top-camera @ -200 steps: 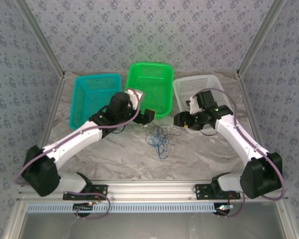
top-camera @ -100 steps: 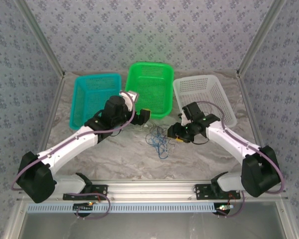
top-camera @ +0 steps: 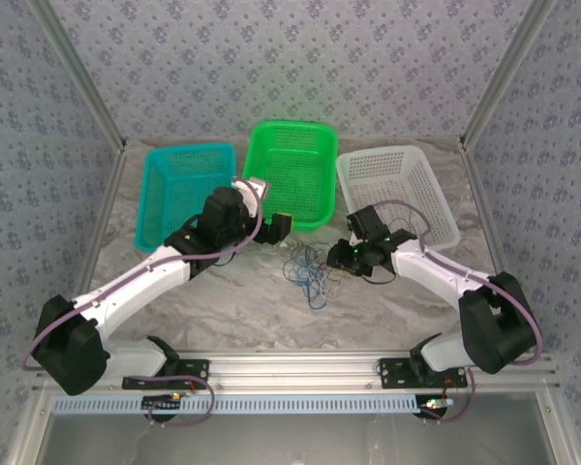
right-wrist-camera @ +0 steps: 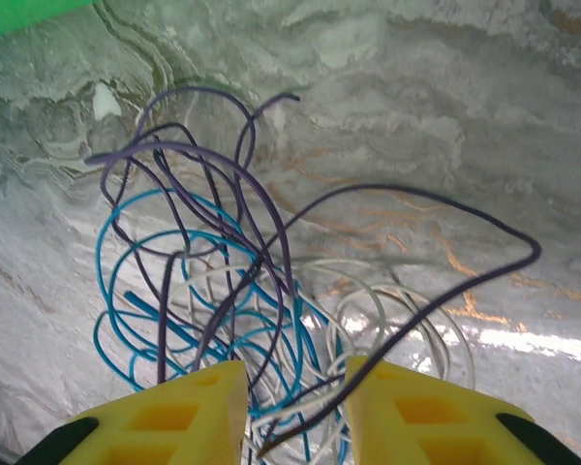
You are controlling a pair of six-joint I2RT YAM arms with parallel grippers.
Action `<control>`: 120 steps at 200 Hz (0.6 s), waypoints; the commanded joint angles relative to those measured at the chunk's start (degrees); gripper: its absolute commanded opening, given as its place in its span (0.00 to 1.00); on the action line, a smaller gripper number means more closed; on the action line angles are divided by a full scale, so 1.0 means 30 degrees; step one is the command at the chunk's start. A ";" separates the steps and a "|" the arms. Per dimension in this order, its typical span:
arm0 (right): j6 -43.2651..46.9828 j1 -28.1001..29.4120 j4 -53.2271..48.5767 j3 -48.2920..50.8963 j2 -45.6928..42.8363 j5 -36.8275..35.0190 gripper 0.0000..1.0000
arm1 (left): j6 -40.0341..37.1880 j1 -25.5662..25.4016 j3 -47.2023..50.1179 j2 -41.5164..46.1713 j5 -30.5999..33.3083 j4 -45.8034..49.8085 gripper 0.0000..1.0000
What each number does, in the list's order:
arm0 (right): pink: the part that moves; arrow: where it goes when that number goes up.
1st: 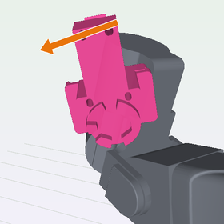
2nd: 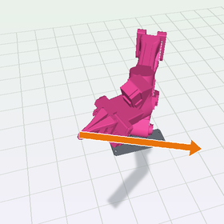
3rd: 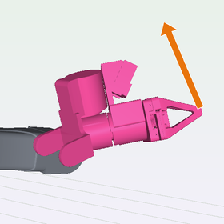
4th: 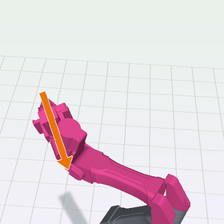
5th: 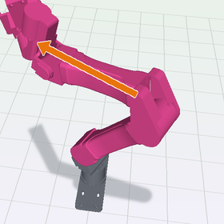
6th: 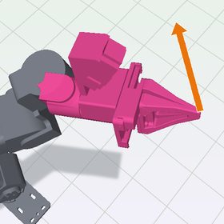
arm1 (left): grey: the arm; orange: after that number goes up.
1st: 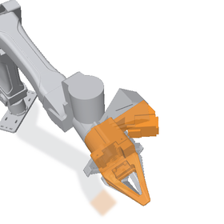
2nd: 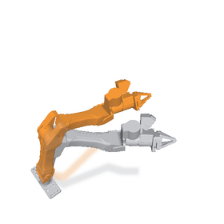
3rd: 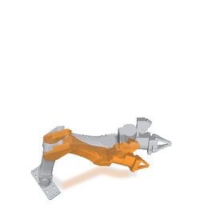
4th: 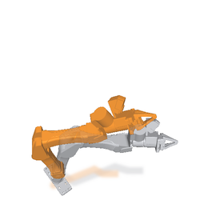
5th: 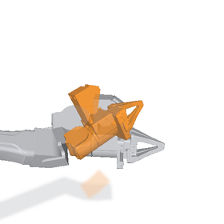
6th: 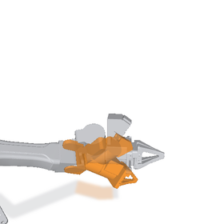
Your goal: Untangle the cables
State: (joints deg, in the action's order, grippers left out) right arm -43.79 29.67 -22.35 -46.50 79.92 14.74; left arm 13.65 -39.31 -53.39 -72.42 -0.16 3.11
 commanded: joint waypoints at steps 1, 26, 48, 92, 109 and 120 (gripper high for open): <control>-0.0620 0.0212 0.1309 0.0323 0.0426 -0.0623 0.31 | 0.0343 0.0119 0.0012 0.0411 -0.0193 -0.0621 0.99; -0.0645 0.0407 0.1799 0.0295 0.0689 -0.0436 0.21 | 0.0374 0.0097 0.0012 0.0381 -0.0253 -0.0602 0.99; -0.0327 0.0499 0.0997 -0.0072 0.0172 -0.0482 0.01 | 0.0299 0.0122 0.0000 0.0499 -0.0267 -0.0385 1.00; 0.3568 -0.0100 -0.2214 -0.1804 -0.2466 -0.0002 0.00 | 0.0110 0.0095 0.0450 0.0793 -0.0272 -0.0792 1.00; 0.4512 -0.0879 -0.3124 -0.2723 -0.3437 0.1661 0.00 | 0.0081 0.0112 0.0510 0.0791 -0.0538 -0.0972 1.00; 0.4954 -0.1307 -0.3395 -0.3368 -0.4079 0.2925 0.00 | 0.0051 0.0115 0.0574 0.0791 -0.0716 -0.1060 0.99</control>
State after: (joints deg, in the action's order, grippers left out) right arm -35.40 28.21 -27.09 -51.46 72.10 16.53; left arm 14.22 -39.31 -52.31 -71.35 -0.69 2.59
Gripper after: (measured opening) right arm 0.067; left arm 0.994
